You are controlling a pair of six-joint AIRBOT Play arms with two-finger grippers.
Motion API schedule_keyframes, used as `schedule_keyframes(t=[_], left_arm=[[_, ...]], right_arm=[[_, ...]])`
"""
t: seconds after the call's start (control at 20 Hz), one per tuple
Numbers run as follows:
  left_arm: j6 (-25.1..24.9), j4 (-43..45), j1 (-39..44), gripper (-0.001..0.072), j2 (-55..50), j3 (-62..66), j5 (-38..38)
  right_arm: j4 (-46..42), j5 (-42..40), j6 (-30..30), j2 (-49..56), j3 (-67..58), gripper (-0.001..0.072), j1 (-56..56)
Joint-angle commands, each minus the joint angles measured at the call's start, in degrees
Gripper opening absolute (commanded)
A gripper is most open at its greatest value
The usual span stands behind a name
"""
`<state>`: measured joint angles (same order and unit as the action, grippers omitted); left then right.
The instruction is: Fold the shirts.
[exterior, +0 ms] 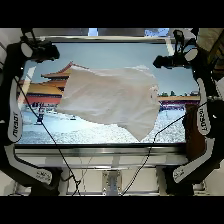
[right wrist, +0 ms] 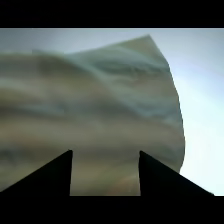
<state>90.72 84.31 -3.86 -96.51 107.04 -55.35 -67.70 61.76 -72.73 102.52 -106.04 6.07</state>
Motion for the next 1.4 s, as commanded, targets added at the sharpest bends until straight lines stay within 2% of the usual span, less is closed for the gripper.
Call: schedule_keyframes(t=[0.0,0.1,0.25,0.4,0.5,0.55,0.6,0.75,1.05,1.35], left_arm=[[-8.00,2.56,-5.25,0.0540,4.42,-1.57,-18.18],[-11.04,-1.46,-8.85,0.0541,10.78,-9.14,-17.44],[-13.53,-8.02,-14.43,0.0541,23.12,-31.82,-11.28],[-17.75,-18.08,-17.31,0.0541,33.24,-54.05,-1.60],[-18.10,-20.15,-17.20,0.0541,36.11,-59.65,3.06],[-18.10,-20.37,-17.20,0.0541,36.13,-59.78,2.97],[-18.12,-20.85,-17.22,0.0541,36.15,-59.76,3.19],[-18.82,-24.74,-17.22,0.0541,36.37,-59.52,3.04],[-21.79,-30.82,-17.22,0.0541,36.57,-59.36,3.10],[-21.79,-31.89,-17.22,0.0542,36.65,-59.36,3.06]], right_arm=[[-4.35,19.91,0.22,-4.11,1.81,0.0383,4.13],[-2.25,20.17,0.92,-11.15,8.59,0.0360,6.95],[1.95,18.23,2.54,-24.35,28.09,0.0361,11.04],[10.73,8.96,3.15,-37.16,53.81,0.0382,13.51],[18.53,5.75,3.19,-42.38,67.58,0.0386,13.57],[21.33,5.88,3.32,-43.60,72.67,0.0459,13.55],[23.47,5.99,3.43,-43.91,76.35,0.0480,13.55],[28.22,3.41,5.29,-43.91,83.14,0.0482,13.55],[27.89,-2.54,5.03,-43.91,84.30,0.0483,13.53],[32.09,-11.32,1.88,-43.89,87.58,0.0480,13.18]])
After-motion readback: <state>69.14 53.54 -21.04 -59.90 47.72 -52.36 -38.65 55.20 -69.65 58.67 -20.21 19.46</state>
